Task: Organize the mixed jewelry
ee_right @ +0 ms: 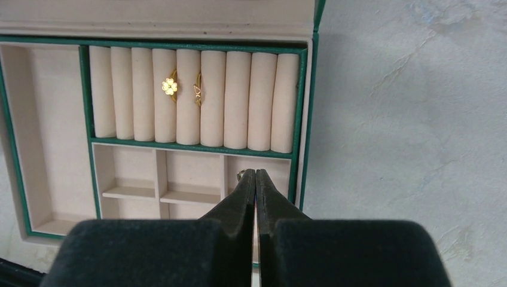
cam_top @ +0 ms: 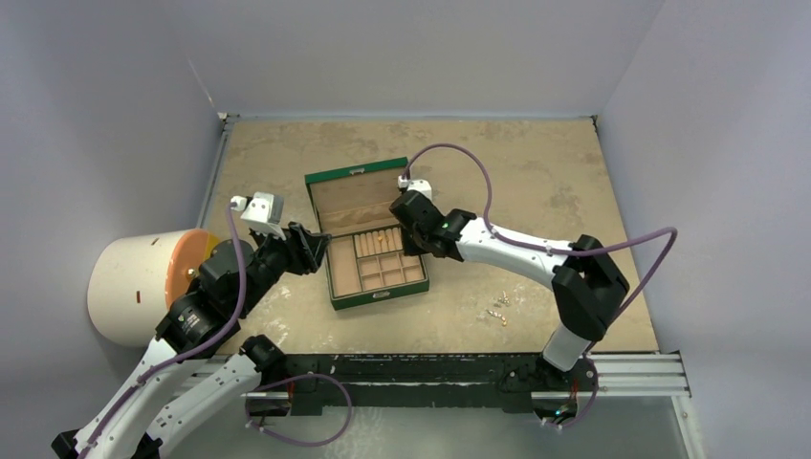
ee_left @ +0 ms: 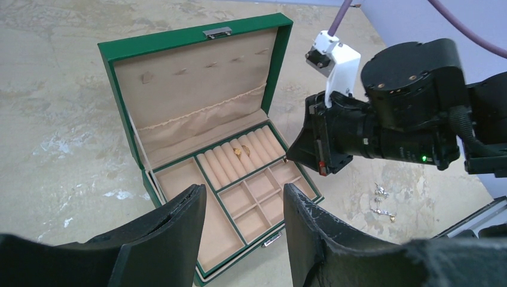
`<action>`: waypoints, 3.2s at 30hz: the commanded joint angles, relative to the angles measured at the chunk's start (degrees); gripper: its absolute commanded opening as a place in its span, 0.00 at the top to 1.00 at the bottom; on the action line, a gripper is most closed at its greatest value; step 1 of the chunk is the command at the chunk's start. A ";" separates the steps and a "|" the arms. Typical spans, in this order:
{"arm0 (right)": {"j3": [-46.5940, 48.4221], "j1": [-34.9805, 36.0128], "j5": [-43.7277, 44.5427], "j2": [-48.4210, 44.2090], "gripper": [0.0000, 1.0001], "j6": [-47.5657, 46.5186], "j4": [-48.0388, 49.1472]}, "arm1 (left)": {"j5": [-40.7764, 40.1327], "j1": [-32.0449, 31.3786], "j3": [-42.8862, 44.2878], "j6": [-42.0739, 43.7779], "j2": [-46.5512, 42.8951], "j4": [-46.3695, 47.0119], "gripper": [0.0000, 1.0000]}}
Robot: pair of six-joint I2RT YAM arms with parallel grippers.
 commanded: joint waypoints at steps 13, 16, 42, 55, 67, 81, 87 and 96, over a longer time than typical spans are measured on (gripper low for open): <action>3.96 1.45 4.55 5.20 1.00 1.31 -3.79 | 0.25 0.31 -0.07 1.24 -0.11 1.36 0.51; 4.14 1.45 4.99 5.57 1.00 1.96 -4.03 | 0.28 0.30 -0.11 1.24 0.03 1.36 0.50; -8.84 1.45 13.78 -17.37 0.77 11.88 -13.79 | 0.33 0.31 -0.15 1.11 -0.22 1.36 0.51; -23.36 1.36 16.56 -31.13 0.74 36.96 -33.83 | 1.06 0.37 -0.18 1.11 -0.23 1.53 0.51; -33.26 -0.88 13.49 -35.23 0.70 47.87 -33.91 | 2.02 0.39 -0.24 1.17 -0.40 1.62 0.50; -34.28 -2.78 11.91 -31.48 0.70 48.04 -32.13 | 1.98 0.40 -0.24 1.24 -0.67 1.62 0.50; -34.18 -2.77 11.71 -30.06 0.72 48.29 -31.98 | 1.80 0.34 -0.25 1.24 -0.77 1.60 0.51; -33.66 -2.77 11.72 -27.08 0.78 48.87 -31.85 | 1.80 0.38 -0.26 1.20 -1.19 1.45 0.50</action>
